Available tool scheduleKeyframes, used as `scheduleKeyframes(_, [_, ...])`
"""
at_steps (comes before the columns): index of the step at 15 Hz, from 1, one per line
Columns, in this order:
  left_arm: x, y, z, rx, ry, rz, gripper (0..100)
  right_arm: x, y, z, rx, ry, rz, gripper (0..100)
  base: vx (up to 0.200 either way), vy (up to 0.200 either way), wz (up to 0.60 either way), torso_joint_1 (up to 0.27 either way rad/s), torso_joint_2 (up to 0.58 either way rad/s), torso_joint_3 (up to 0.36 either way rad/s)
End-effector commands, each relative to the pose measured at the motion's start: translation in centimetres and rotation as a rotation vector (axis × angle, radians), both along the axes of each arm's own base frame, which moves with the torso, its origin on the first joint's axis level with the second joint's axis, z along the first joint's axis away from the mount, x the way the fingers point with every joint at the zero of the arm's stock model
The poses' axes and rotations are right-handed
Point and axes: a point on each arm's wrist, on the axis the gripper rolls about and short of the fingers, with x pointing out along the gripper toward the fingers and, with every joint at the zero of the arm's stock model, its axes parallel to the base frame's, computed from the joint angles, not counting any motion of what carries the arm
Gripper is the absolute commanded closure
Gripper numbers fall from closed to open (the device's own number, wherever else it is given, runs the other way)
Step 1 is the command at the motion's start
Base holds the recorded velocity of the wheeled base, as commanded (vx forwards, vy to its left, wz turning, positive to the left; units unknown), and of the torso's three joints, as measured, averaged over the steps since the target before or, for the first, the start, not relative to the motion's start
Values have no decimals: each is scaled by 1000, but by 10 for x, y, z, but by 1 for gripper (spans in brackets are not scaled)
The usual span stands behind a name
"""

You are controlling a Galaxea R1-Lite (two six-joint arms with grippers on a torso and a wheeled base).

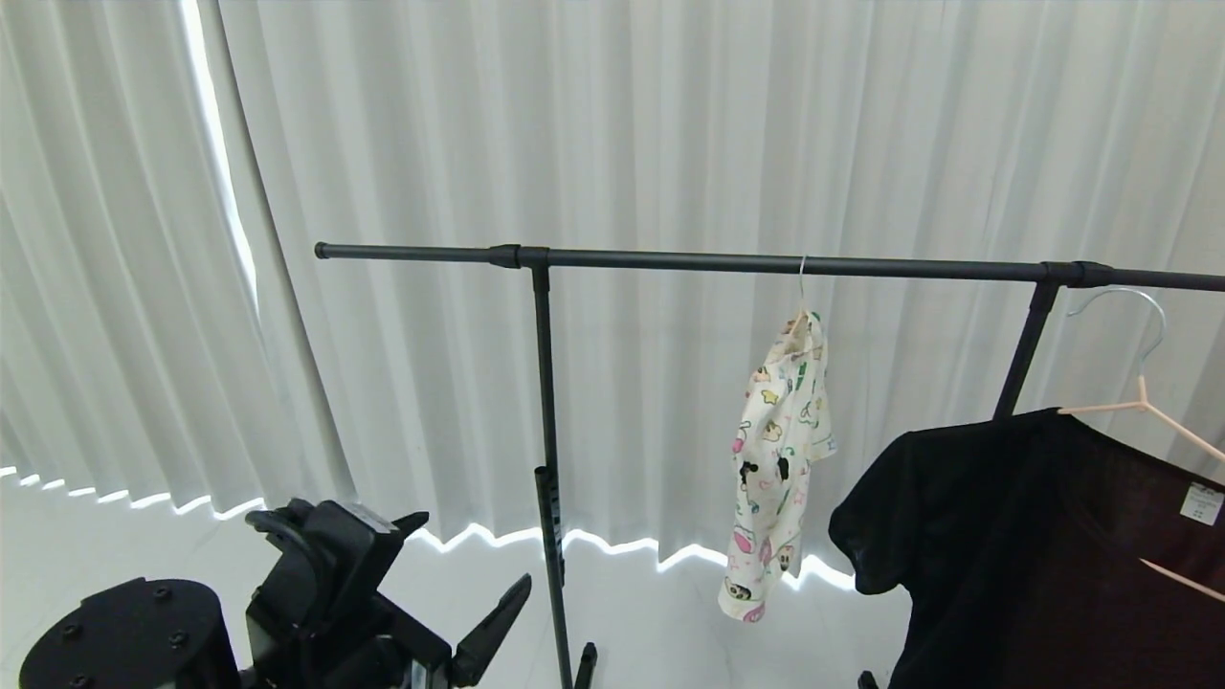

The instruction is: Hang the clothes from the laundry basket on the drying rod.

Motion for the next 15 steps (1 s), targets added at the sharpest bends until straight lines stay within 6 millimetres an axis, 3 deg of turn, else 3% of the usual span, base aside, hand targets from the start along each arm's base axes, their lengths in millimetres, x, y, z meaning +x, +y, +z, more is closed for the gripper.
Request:
scheduleKeyframes(1, [-2, -2, -6, 25, 33, -25, 0, 3, 0, -2, 1, 17, -2, 100, 0, 0, 0, 0, 0, 0])
scheduleKeyframes(6, [1, 0, -15, 116, 39, 185, 0, 12, -2, -1, 3, 25, -4, 100, 0, 0, 0, 0, 0, 0])
scheduleKeyframes(12, [-2, 2, -8, 85, 12, 183, 0, 20, -3, 3, 2, 27, -6, 100, 0, 0, 0, 0, 0, 0])
scheduleKeyframes(15, [-1, 2, -8, 84, 12, 185, 0, 31, -5, 11, 10, 12, -13, 100, 200, 0, 0, -4, 7, 7])
